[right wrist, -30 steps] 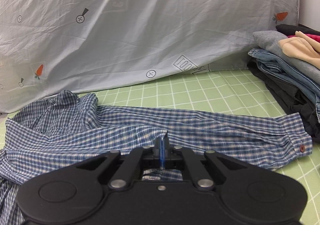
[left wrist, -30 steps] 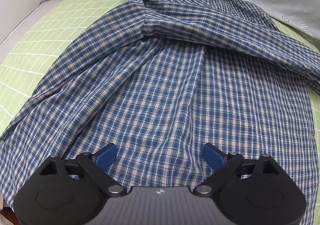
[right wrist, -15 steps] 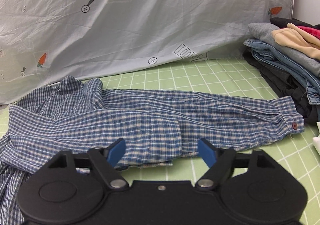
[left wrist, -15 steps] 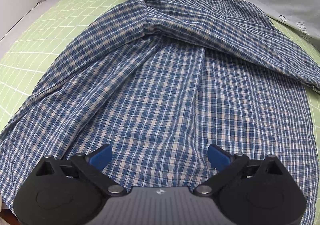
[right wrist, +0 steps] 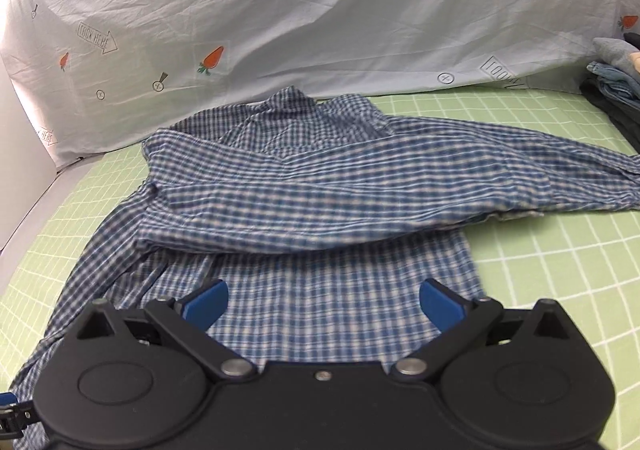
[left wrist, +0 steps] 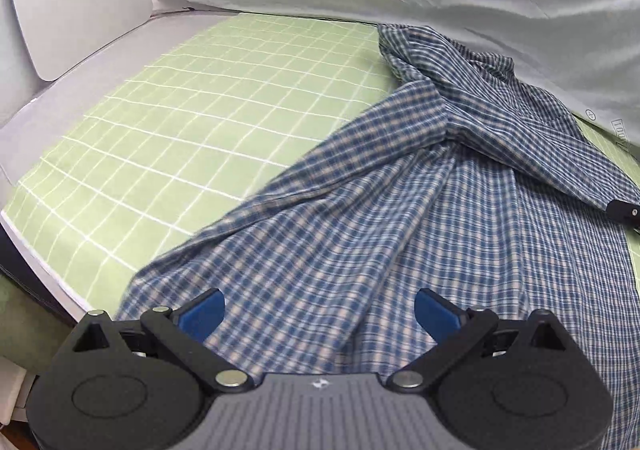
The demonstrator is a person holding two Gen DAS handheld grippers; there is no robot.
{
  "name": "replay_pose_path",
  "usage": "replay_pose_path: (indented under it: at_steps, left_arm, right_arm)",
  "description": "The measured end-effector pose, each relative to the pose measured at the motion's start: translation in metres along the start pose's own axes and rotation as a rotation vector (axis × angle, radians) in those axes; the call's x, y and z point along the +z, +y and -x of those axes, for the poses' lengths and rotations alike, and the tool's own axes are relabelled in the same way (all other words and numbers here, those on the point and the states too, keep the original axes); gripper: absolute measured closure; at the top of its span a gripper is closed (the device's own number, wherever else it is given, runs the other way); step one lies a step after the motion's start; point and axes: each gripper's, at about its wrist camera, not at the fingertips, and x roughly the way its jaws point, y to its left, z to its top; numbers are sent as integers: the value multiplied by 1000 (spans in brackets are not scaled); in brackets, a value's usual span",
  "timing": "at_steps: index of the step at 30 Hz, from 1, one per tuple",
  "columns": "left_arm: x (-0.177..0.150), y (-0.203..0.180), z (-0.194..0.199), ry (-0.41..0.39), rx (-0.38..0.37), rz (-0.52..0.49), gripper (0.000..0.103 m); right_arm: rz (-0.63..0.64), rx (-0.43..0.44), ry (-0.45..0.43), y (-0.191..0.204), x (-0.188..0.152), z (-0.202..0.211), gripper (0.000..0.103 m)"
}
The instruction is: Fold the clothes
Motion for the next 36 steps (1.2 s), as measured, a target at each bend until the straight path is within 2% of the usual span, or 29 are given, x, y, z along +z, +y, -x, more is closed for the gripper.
replay_pose_path:
  at_steps: [7, 10, 13, 15, 17, 19, 21, 24, 29, 33, 36]
  left_arm:
    - [19, 110, 0, 7, -2, -43, 3]
    - [37, 149, -8, 5, -24, -70, 3]
    - [49, 177, -16, 6, -35, -127, 3]
    - [55, 191, -21, 21, -37, -150, 3]
    - [58, 203, -27, 44, -55, -161, 3]
    - [60, 212, -31, 58, -76, -182, 3]
    - [62, 218, -36, 68, -89, -208, 3]
    - [66, 227, -41, 71, -108, -230, 3]
    - [68, 234, -46, 79, -134, -263, 3]
    - [70, 237, -49, 86, -158, -271, 3]
    - [71, 236, -53, 93, -176, -278, 3]
  right_arm:
    - [-88, 77, 63, 116, -22, -13, 1]
    - [-142, 132, 82, 159, -40, -21, 10]
    - [-169, 163, 100, 205, -57, -30, 28]
    - [-171, 181, 118, 230, -65, -34, 52]
    - [-160, 188, 132, 251, -71, -35, 67]
    - [-143, 200, 135, 270, -76, -34, 70]
    - [-140, 215, 148, 284, -80, -35, 77]
    - [-131, 188, 189, 300, -88, -41, 79]
    - [-155, 85, 210, 310, -92, -43, 78]
    - [-162, 62, 217, 312, -94, -42, 76]
    - [-115, 58, 218, 317, -97, -45, 78]
